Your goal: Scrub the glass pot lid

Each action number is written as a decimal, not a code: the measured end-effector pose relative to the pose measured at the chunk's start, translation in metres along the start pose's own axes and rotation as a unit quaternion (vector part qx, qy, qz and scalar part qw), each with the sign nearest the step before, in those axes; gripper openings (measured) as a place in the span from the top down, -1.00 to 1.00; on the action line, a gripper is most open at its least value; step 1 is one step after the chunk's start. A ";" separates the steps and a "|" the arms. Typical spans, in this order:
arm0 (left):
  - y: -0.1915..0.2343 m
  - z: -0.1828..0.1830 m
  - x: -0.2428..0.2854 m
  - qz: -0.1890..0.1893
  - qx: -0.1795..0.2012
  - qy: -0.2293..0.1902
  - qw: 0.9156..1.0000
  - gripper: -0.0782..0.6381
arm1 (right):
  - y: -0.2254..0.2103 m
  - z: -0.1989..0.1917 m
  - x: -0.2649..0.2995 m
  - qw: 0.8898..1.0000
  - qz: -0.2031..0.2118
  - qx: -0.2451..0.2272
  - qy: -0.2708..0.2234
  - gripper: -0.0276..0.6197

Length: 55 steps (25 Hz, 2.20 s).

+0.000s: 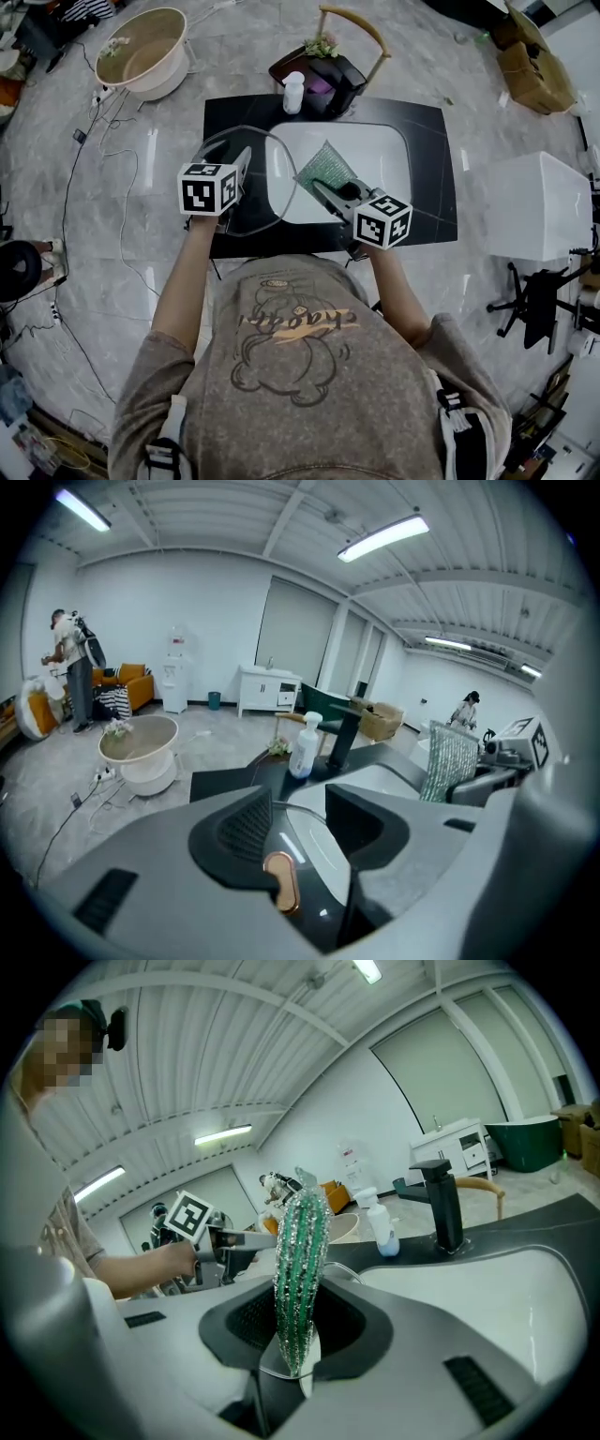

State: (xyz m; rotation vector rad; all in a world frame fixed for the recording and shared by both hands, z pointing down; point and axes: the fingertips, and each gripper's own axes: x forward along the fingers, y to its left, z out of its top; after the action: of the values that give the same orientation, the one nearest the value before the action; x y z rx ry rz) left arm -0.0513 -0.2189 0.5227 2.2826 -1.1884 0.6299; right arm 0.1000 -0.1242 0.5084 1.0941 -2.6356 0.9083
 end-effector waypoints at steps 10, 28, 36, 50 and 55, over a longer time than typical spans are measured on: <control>-0.022 0.030 -0.084 -0.008 0.024 -0.109 0.994 0.28 | 0.024 0.017 0.008 0.999 -0.001 -0.034 -0.013 0.62; -0.005 -0.013 -0.120 0.014 -0.001 -0.221 0.975 0.76 | 0.034 0.025 -0.005 0.983 -0.079 -0.112 -0.120 0.63; -0.008 -0.021 -0.113 0.020 0.013 -0.224 0.974 0.76 | 0.032 0.017 0.001 0.979 -0.092 -0.131 -0.123 0.63; -0.003 -0.024 -0.119 0.037 0.012 -0.225 0.973 0.76 | 0.039 0.019 0.002 0.979 -0.090 -0.136 -0.124 0.63; -0.003 -0.026 -0.117 0.040 0.007 -0.223 0.974 0.76 | 0.037 0.020 0.001 0.979 -0.091 -0.136 -0.125 0.63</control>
State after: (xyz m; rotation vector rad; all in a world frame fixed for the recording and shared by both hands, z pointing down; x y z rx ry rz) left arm -0.1136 -0.1292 0.4726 2.4761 -1.4857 0.1488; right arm 0.0757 -0.1154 0.4750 1.4239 -2.6850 0.3825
